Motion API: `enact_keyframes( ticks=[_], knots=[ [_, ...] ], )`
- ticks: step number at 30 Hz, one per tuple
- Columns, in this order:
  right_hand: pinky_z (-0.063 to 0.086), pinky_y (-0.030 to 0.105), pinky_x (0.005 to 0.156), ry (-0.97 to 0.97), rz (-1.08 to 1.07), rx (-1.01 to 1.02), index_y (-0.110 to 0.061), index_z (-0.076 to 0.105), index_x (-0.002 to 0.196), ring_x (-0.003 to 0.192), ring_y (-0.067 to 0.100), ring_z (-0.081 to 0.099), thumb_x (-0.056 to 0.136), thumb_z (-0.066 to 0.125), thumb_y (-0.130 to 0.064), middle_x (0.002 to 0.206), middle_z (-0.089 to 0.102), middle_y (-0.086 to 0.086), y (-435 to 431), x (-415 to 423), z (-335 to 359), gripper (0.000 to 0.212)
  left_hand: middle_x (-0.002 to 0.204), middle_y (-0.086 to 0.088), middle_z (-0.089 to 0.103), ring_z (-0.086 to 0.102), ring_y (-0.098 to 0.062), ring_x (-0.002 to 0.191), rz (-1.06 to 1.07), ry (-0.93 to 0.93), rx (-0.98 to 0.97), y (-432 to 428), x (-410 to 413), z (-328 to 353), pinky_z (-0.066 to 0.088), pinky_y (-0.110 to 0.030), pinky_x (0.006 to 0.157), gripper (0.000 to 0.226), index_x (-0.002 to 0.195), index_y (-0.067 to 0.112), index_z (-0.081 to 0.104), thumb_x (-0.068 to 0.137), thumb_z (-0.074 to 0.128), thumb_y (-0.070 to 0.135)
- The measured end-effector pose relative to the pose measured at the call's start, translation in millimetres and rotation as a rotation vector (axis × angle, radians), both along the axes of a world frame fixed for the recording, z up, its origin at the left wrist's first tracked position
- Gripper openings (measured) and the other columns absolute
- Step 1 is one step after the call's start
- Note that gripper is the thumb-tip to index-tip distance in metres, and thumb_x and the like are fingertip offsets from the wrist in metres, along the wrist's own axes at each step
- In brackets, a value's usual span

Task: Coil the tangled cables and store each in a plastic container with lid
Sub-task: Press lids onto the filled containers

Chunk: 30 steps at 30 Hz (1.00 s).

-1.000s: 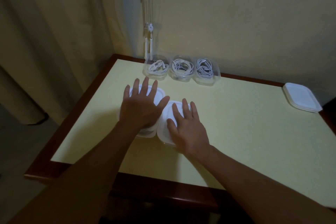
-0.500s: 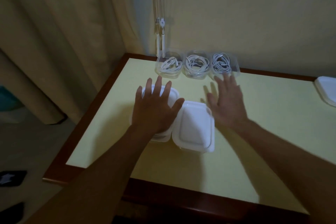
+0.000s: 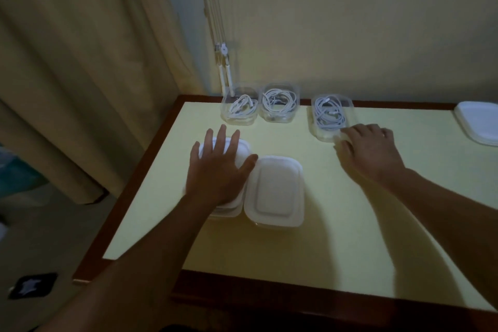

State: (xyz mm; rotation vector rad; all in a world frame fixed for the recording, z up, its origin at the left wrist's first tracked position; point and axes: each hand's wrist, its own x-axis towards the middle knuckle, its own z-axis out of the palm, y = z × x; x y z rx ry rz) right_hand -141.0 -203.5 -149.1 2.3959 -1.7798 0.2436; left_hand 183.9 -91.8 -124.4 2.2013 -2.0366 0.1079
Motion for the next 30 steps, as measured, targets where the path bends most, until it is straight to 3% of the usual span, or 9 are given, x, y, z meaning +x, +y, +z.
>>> enact_keyframes(
  ticks=[5, 9, 12, 16, 18, 21, 24, 28, 30],
  knots=[
    [0.036, 0.047, 0.095, -0.088, -0.005, -0.034, -0.016, 0.065, 0.125, 0.11, 0.034, 0.056, 0.096, 0.029, -0.04, 0.121, 0.067, 0.008, 61, -27, -1, 0.053, 0.169, -0.004, 0.006, 0.005, -0.028, 0.155, -0.003, -0.025, 0.065, -3, 6, 1, 0.004, -0.054, 0.122, 0.085, 0.16, 0.029, 0.011, 0.092, 0.005, 0.078],
    [0.036, 0.045, 0.095, -0.112, -0.005, -0.036, -0.017, 0.064, 0.125, 0.111, 0.029, 0.054, 0.096, 0.037, -0.037, 0.122, 0.065, 0.003, 102, -52, -2, 0.044, 0.169, -0.005, 0.006, -0.001, -0.029, 0.155, 0.049, 0.098, 0.081, -3, -11, 13, -0.007, -0.054, 0.121, 0.076, 0.161, 0.026, 0.01, 0.098, 0.015, 0.069],
    [0.038, 0.045, 0.095, -0.122, -0.009, -0.037, -0.017, 0.061, 0.127, 0.113, 0.028, 0.053, 0.096, 0.044, -0.036, 0.126, 0.062, 0.002, 124, -68, -11, 0.041, 0.168, -0.005, 0.011, 0.0, -0.026, 0.155, 0.031, 0.267, -0.029, 2, -54, 26, -0.009, -0.048, 0.122, 0.071, 0.161, 0.022, 0.014, 0.102, 0.022, 0.062],
    [0.038, 0.045, 0.095, -0.217, -0.014, -0.033, -0.017, 0.062, 0.125, 0.116, 0.027, 0.053, 0.094, 0.046, -0.037, 0.128, 0.061, 0.001, 145, -79, -16, 0.04, 0.168, -0.001, 0.013, 0.011, -0.021, 0.155, -0.113, 0.661, 0.043, 15, -140, 33, 0.007, -0.043, 0.125, 0.077, 0.161, 0.021, 0.015, 0.1, 0.037, 0.063],
    [0.037, 0.044, 0.096, -0.296, -0.011, -0.038, -0.019, 0.063, 0.123, 0.119, 0.024, 0.051, 0.096, 0.044, -0.037, 0.129, 0.06, -0.001, 153, -85, -14, 0.038, 0.168, -0.002, 0.011, 0.017, -0.019, 0.153, -0.202, 0.765, 0.129, 21, -183, 29, 0.016, -0.042, 0.124, 0.087, 0.161, 0.019, 0.01, 0.096, 0.047, 0.064],
    [0.036, 0.041, 0.099, -0.421, -0.024, -0.071, -0.021, 0.062, 0.127, 0.124, 0.019, 0.047, 0.1, 0.041, -0.032, 0.136, 0.057, -0.003, 162, -97, -13, 0.036, 0.168, -0.005, 0.013, 0.02, -0.019, 0.153, -0.301, 0.826, 0.119, 29, -230, 13, 0.026, -0.042, 0.122, 0.106, 0.16, 0.016, 0.001, 0.088, 0.055, 0.07],
    [0.034, 0.038, 0.104, -0.551, -0.119, -0.087, -0.017, 0.058, 0.134, 0.131, 0.018, 0.044, 0.102, 0.039, -0.027, 0.143, 0.054, -0.001, 166, -118, -22, 0.039, 0.168, 0.003, 0.016, 0.024, -0.016, 0.151, -0.202, 0.882, 0.12, 35, -240, -15, 0.03, -0.038, 0.119, 0.118, 0.159, 0.025, -0.008, 0.076, 0.05, 0.085],
    [0.031, 0.043, 0.114, -0.463, -0.179, 0.01, -0.015, 0.061, 0.132, 0.142, 0.026, 0.042, 0.102, 0.037, -0.027, 0.147, 0.054, 0.005, 161, -159, -48, 0.041, 0.169, 0.003, 0.01, 0.018, -0.023, 0.153, -0.129, 0.676, 0.103, 38, -237, -52, 0.018, -0.04, 0.124, 0.121, 0.159, 0.028, -0.011, 0.068, 0.029, 0.099],
    [0.029, 0.042, 0.117, -0.434, -0.211, 0.03, -0.013, 0.063, 0.131, 0.144, 0.027, 0.04, 0.102, 0.038, -0.027, 0.147, 0.055, 0.006, 150, -173, -52, 0.041, 0.168, 0.003, 0.016, 0.025, -0.025, 0.15, -0.136, 0.68, 0.054, 30, -239, -58, 0.023, -0.044, 0.122, 0.121, 0.158, 0.029, -0.012, 0.067, 0.023, 0.101]
  ],
)
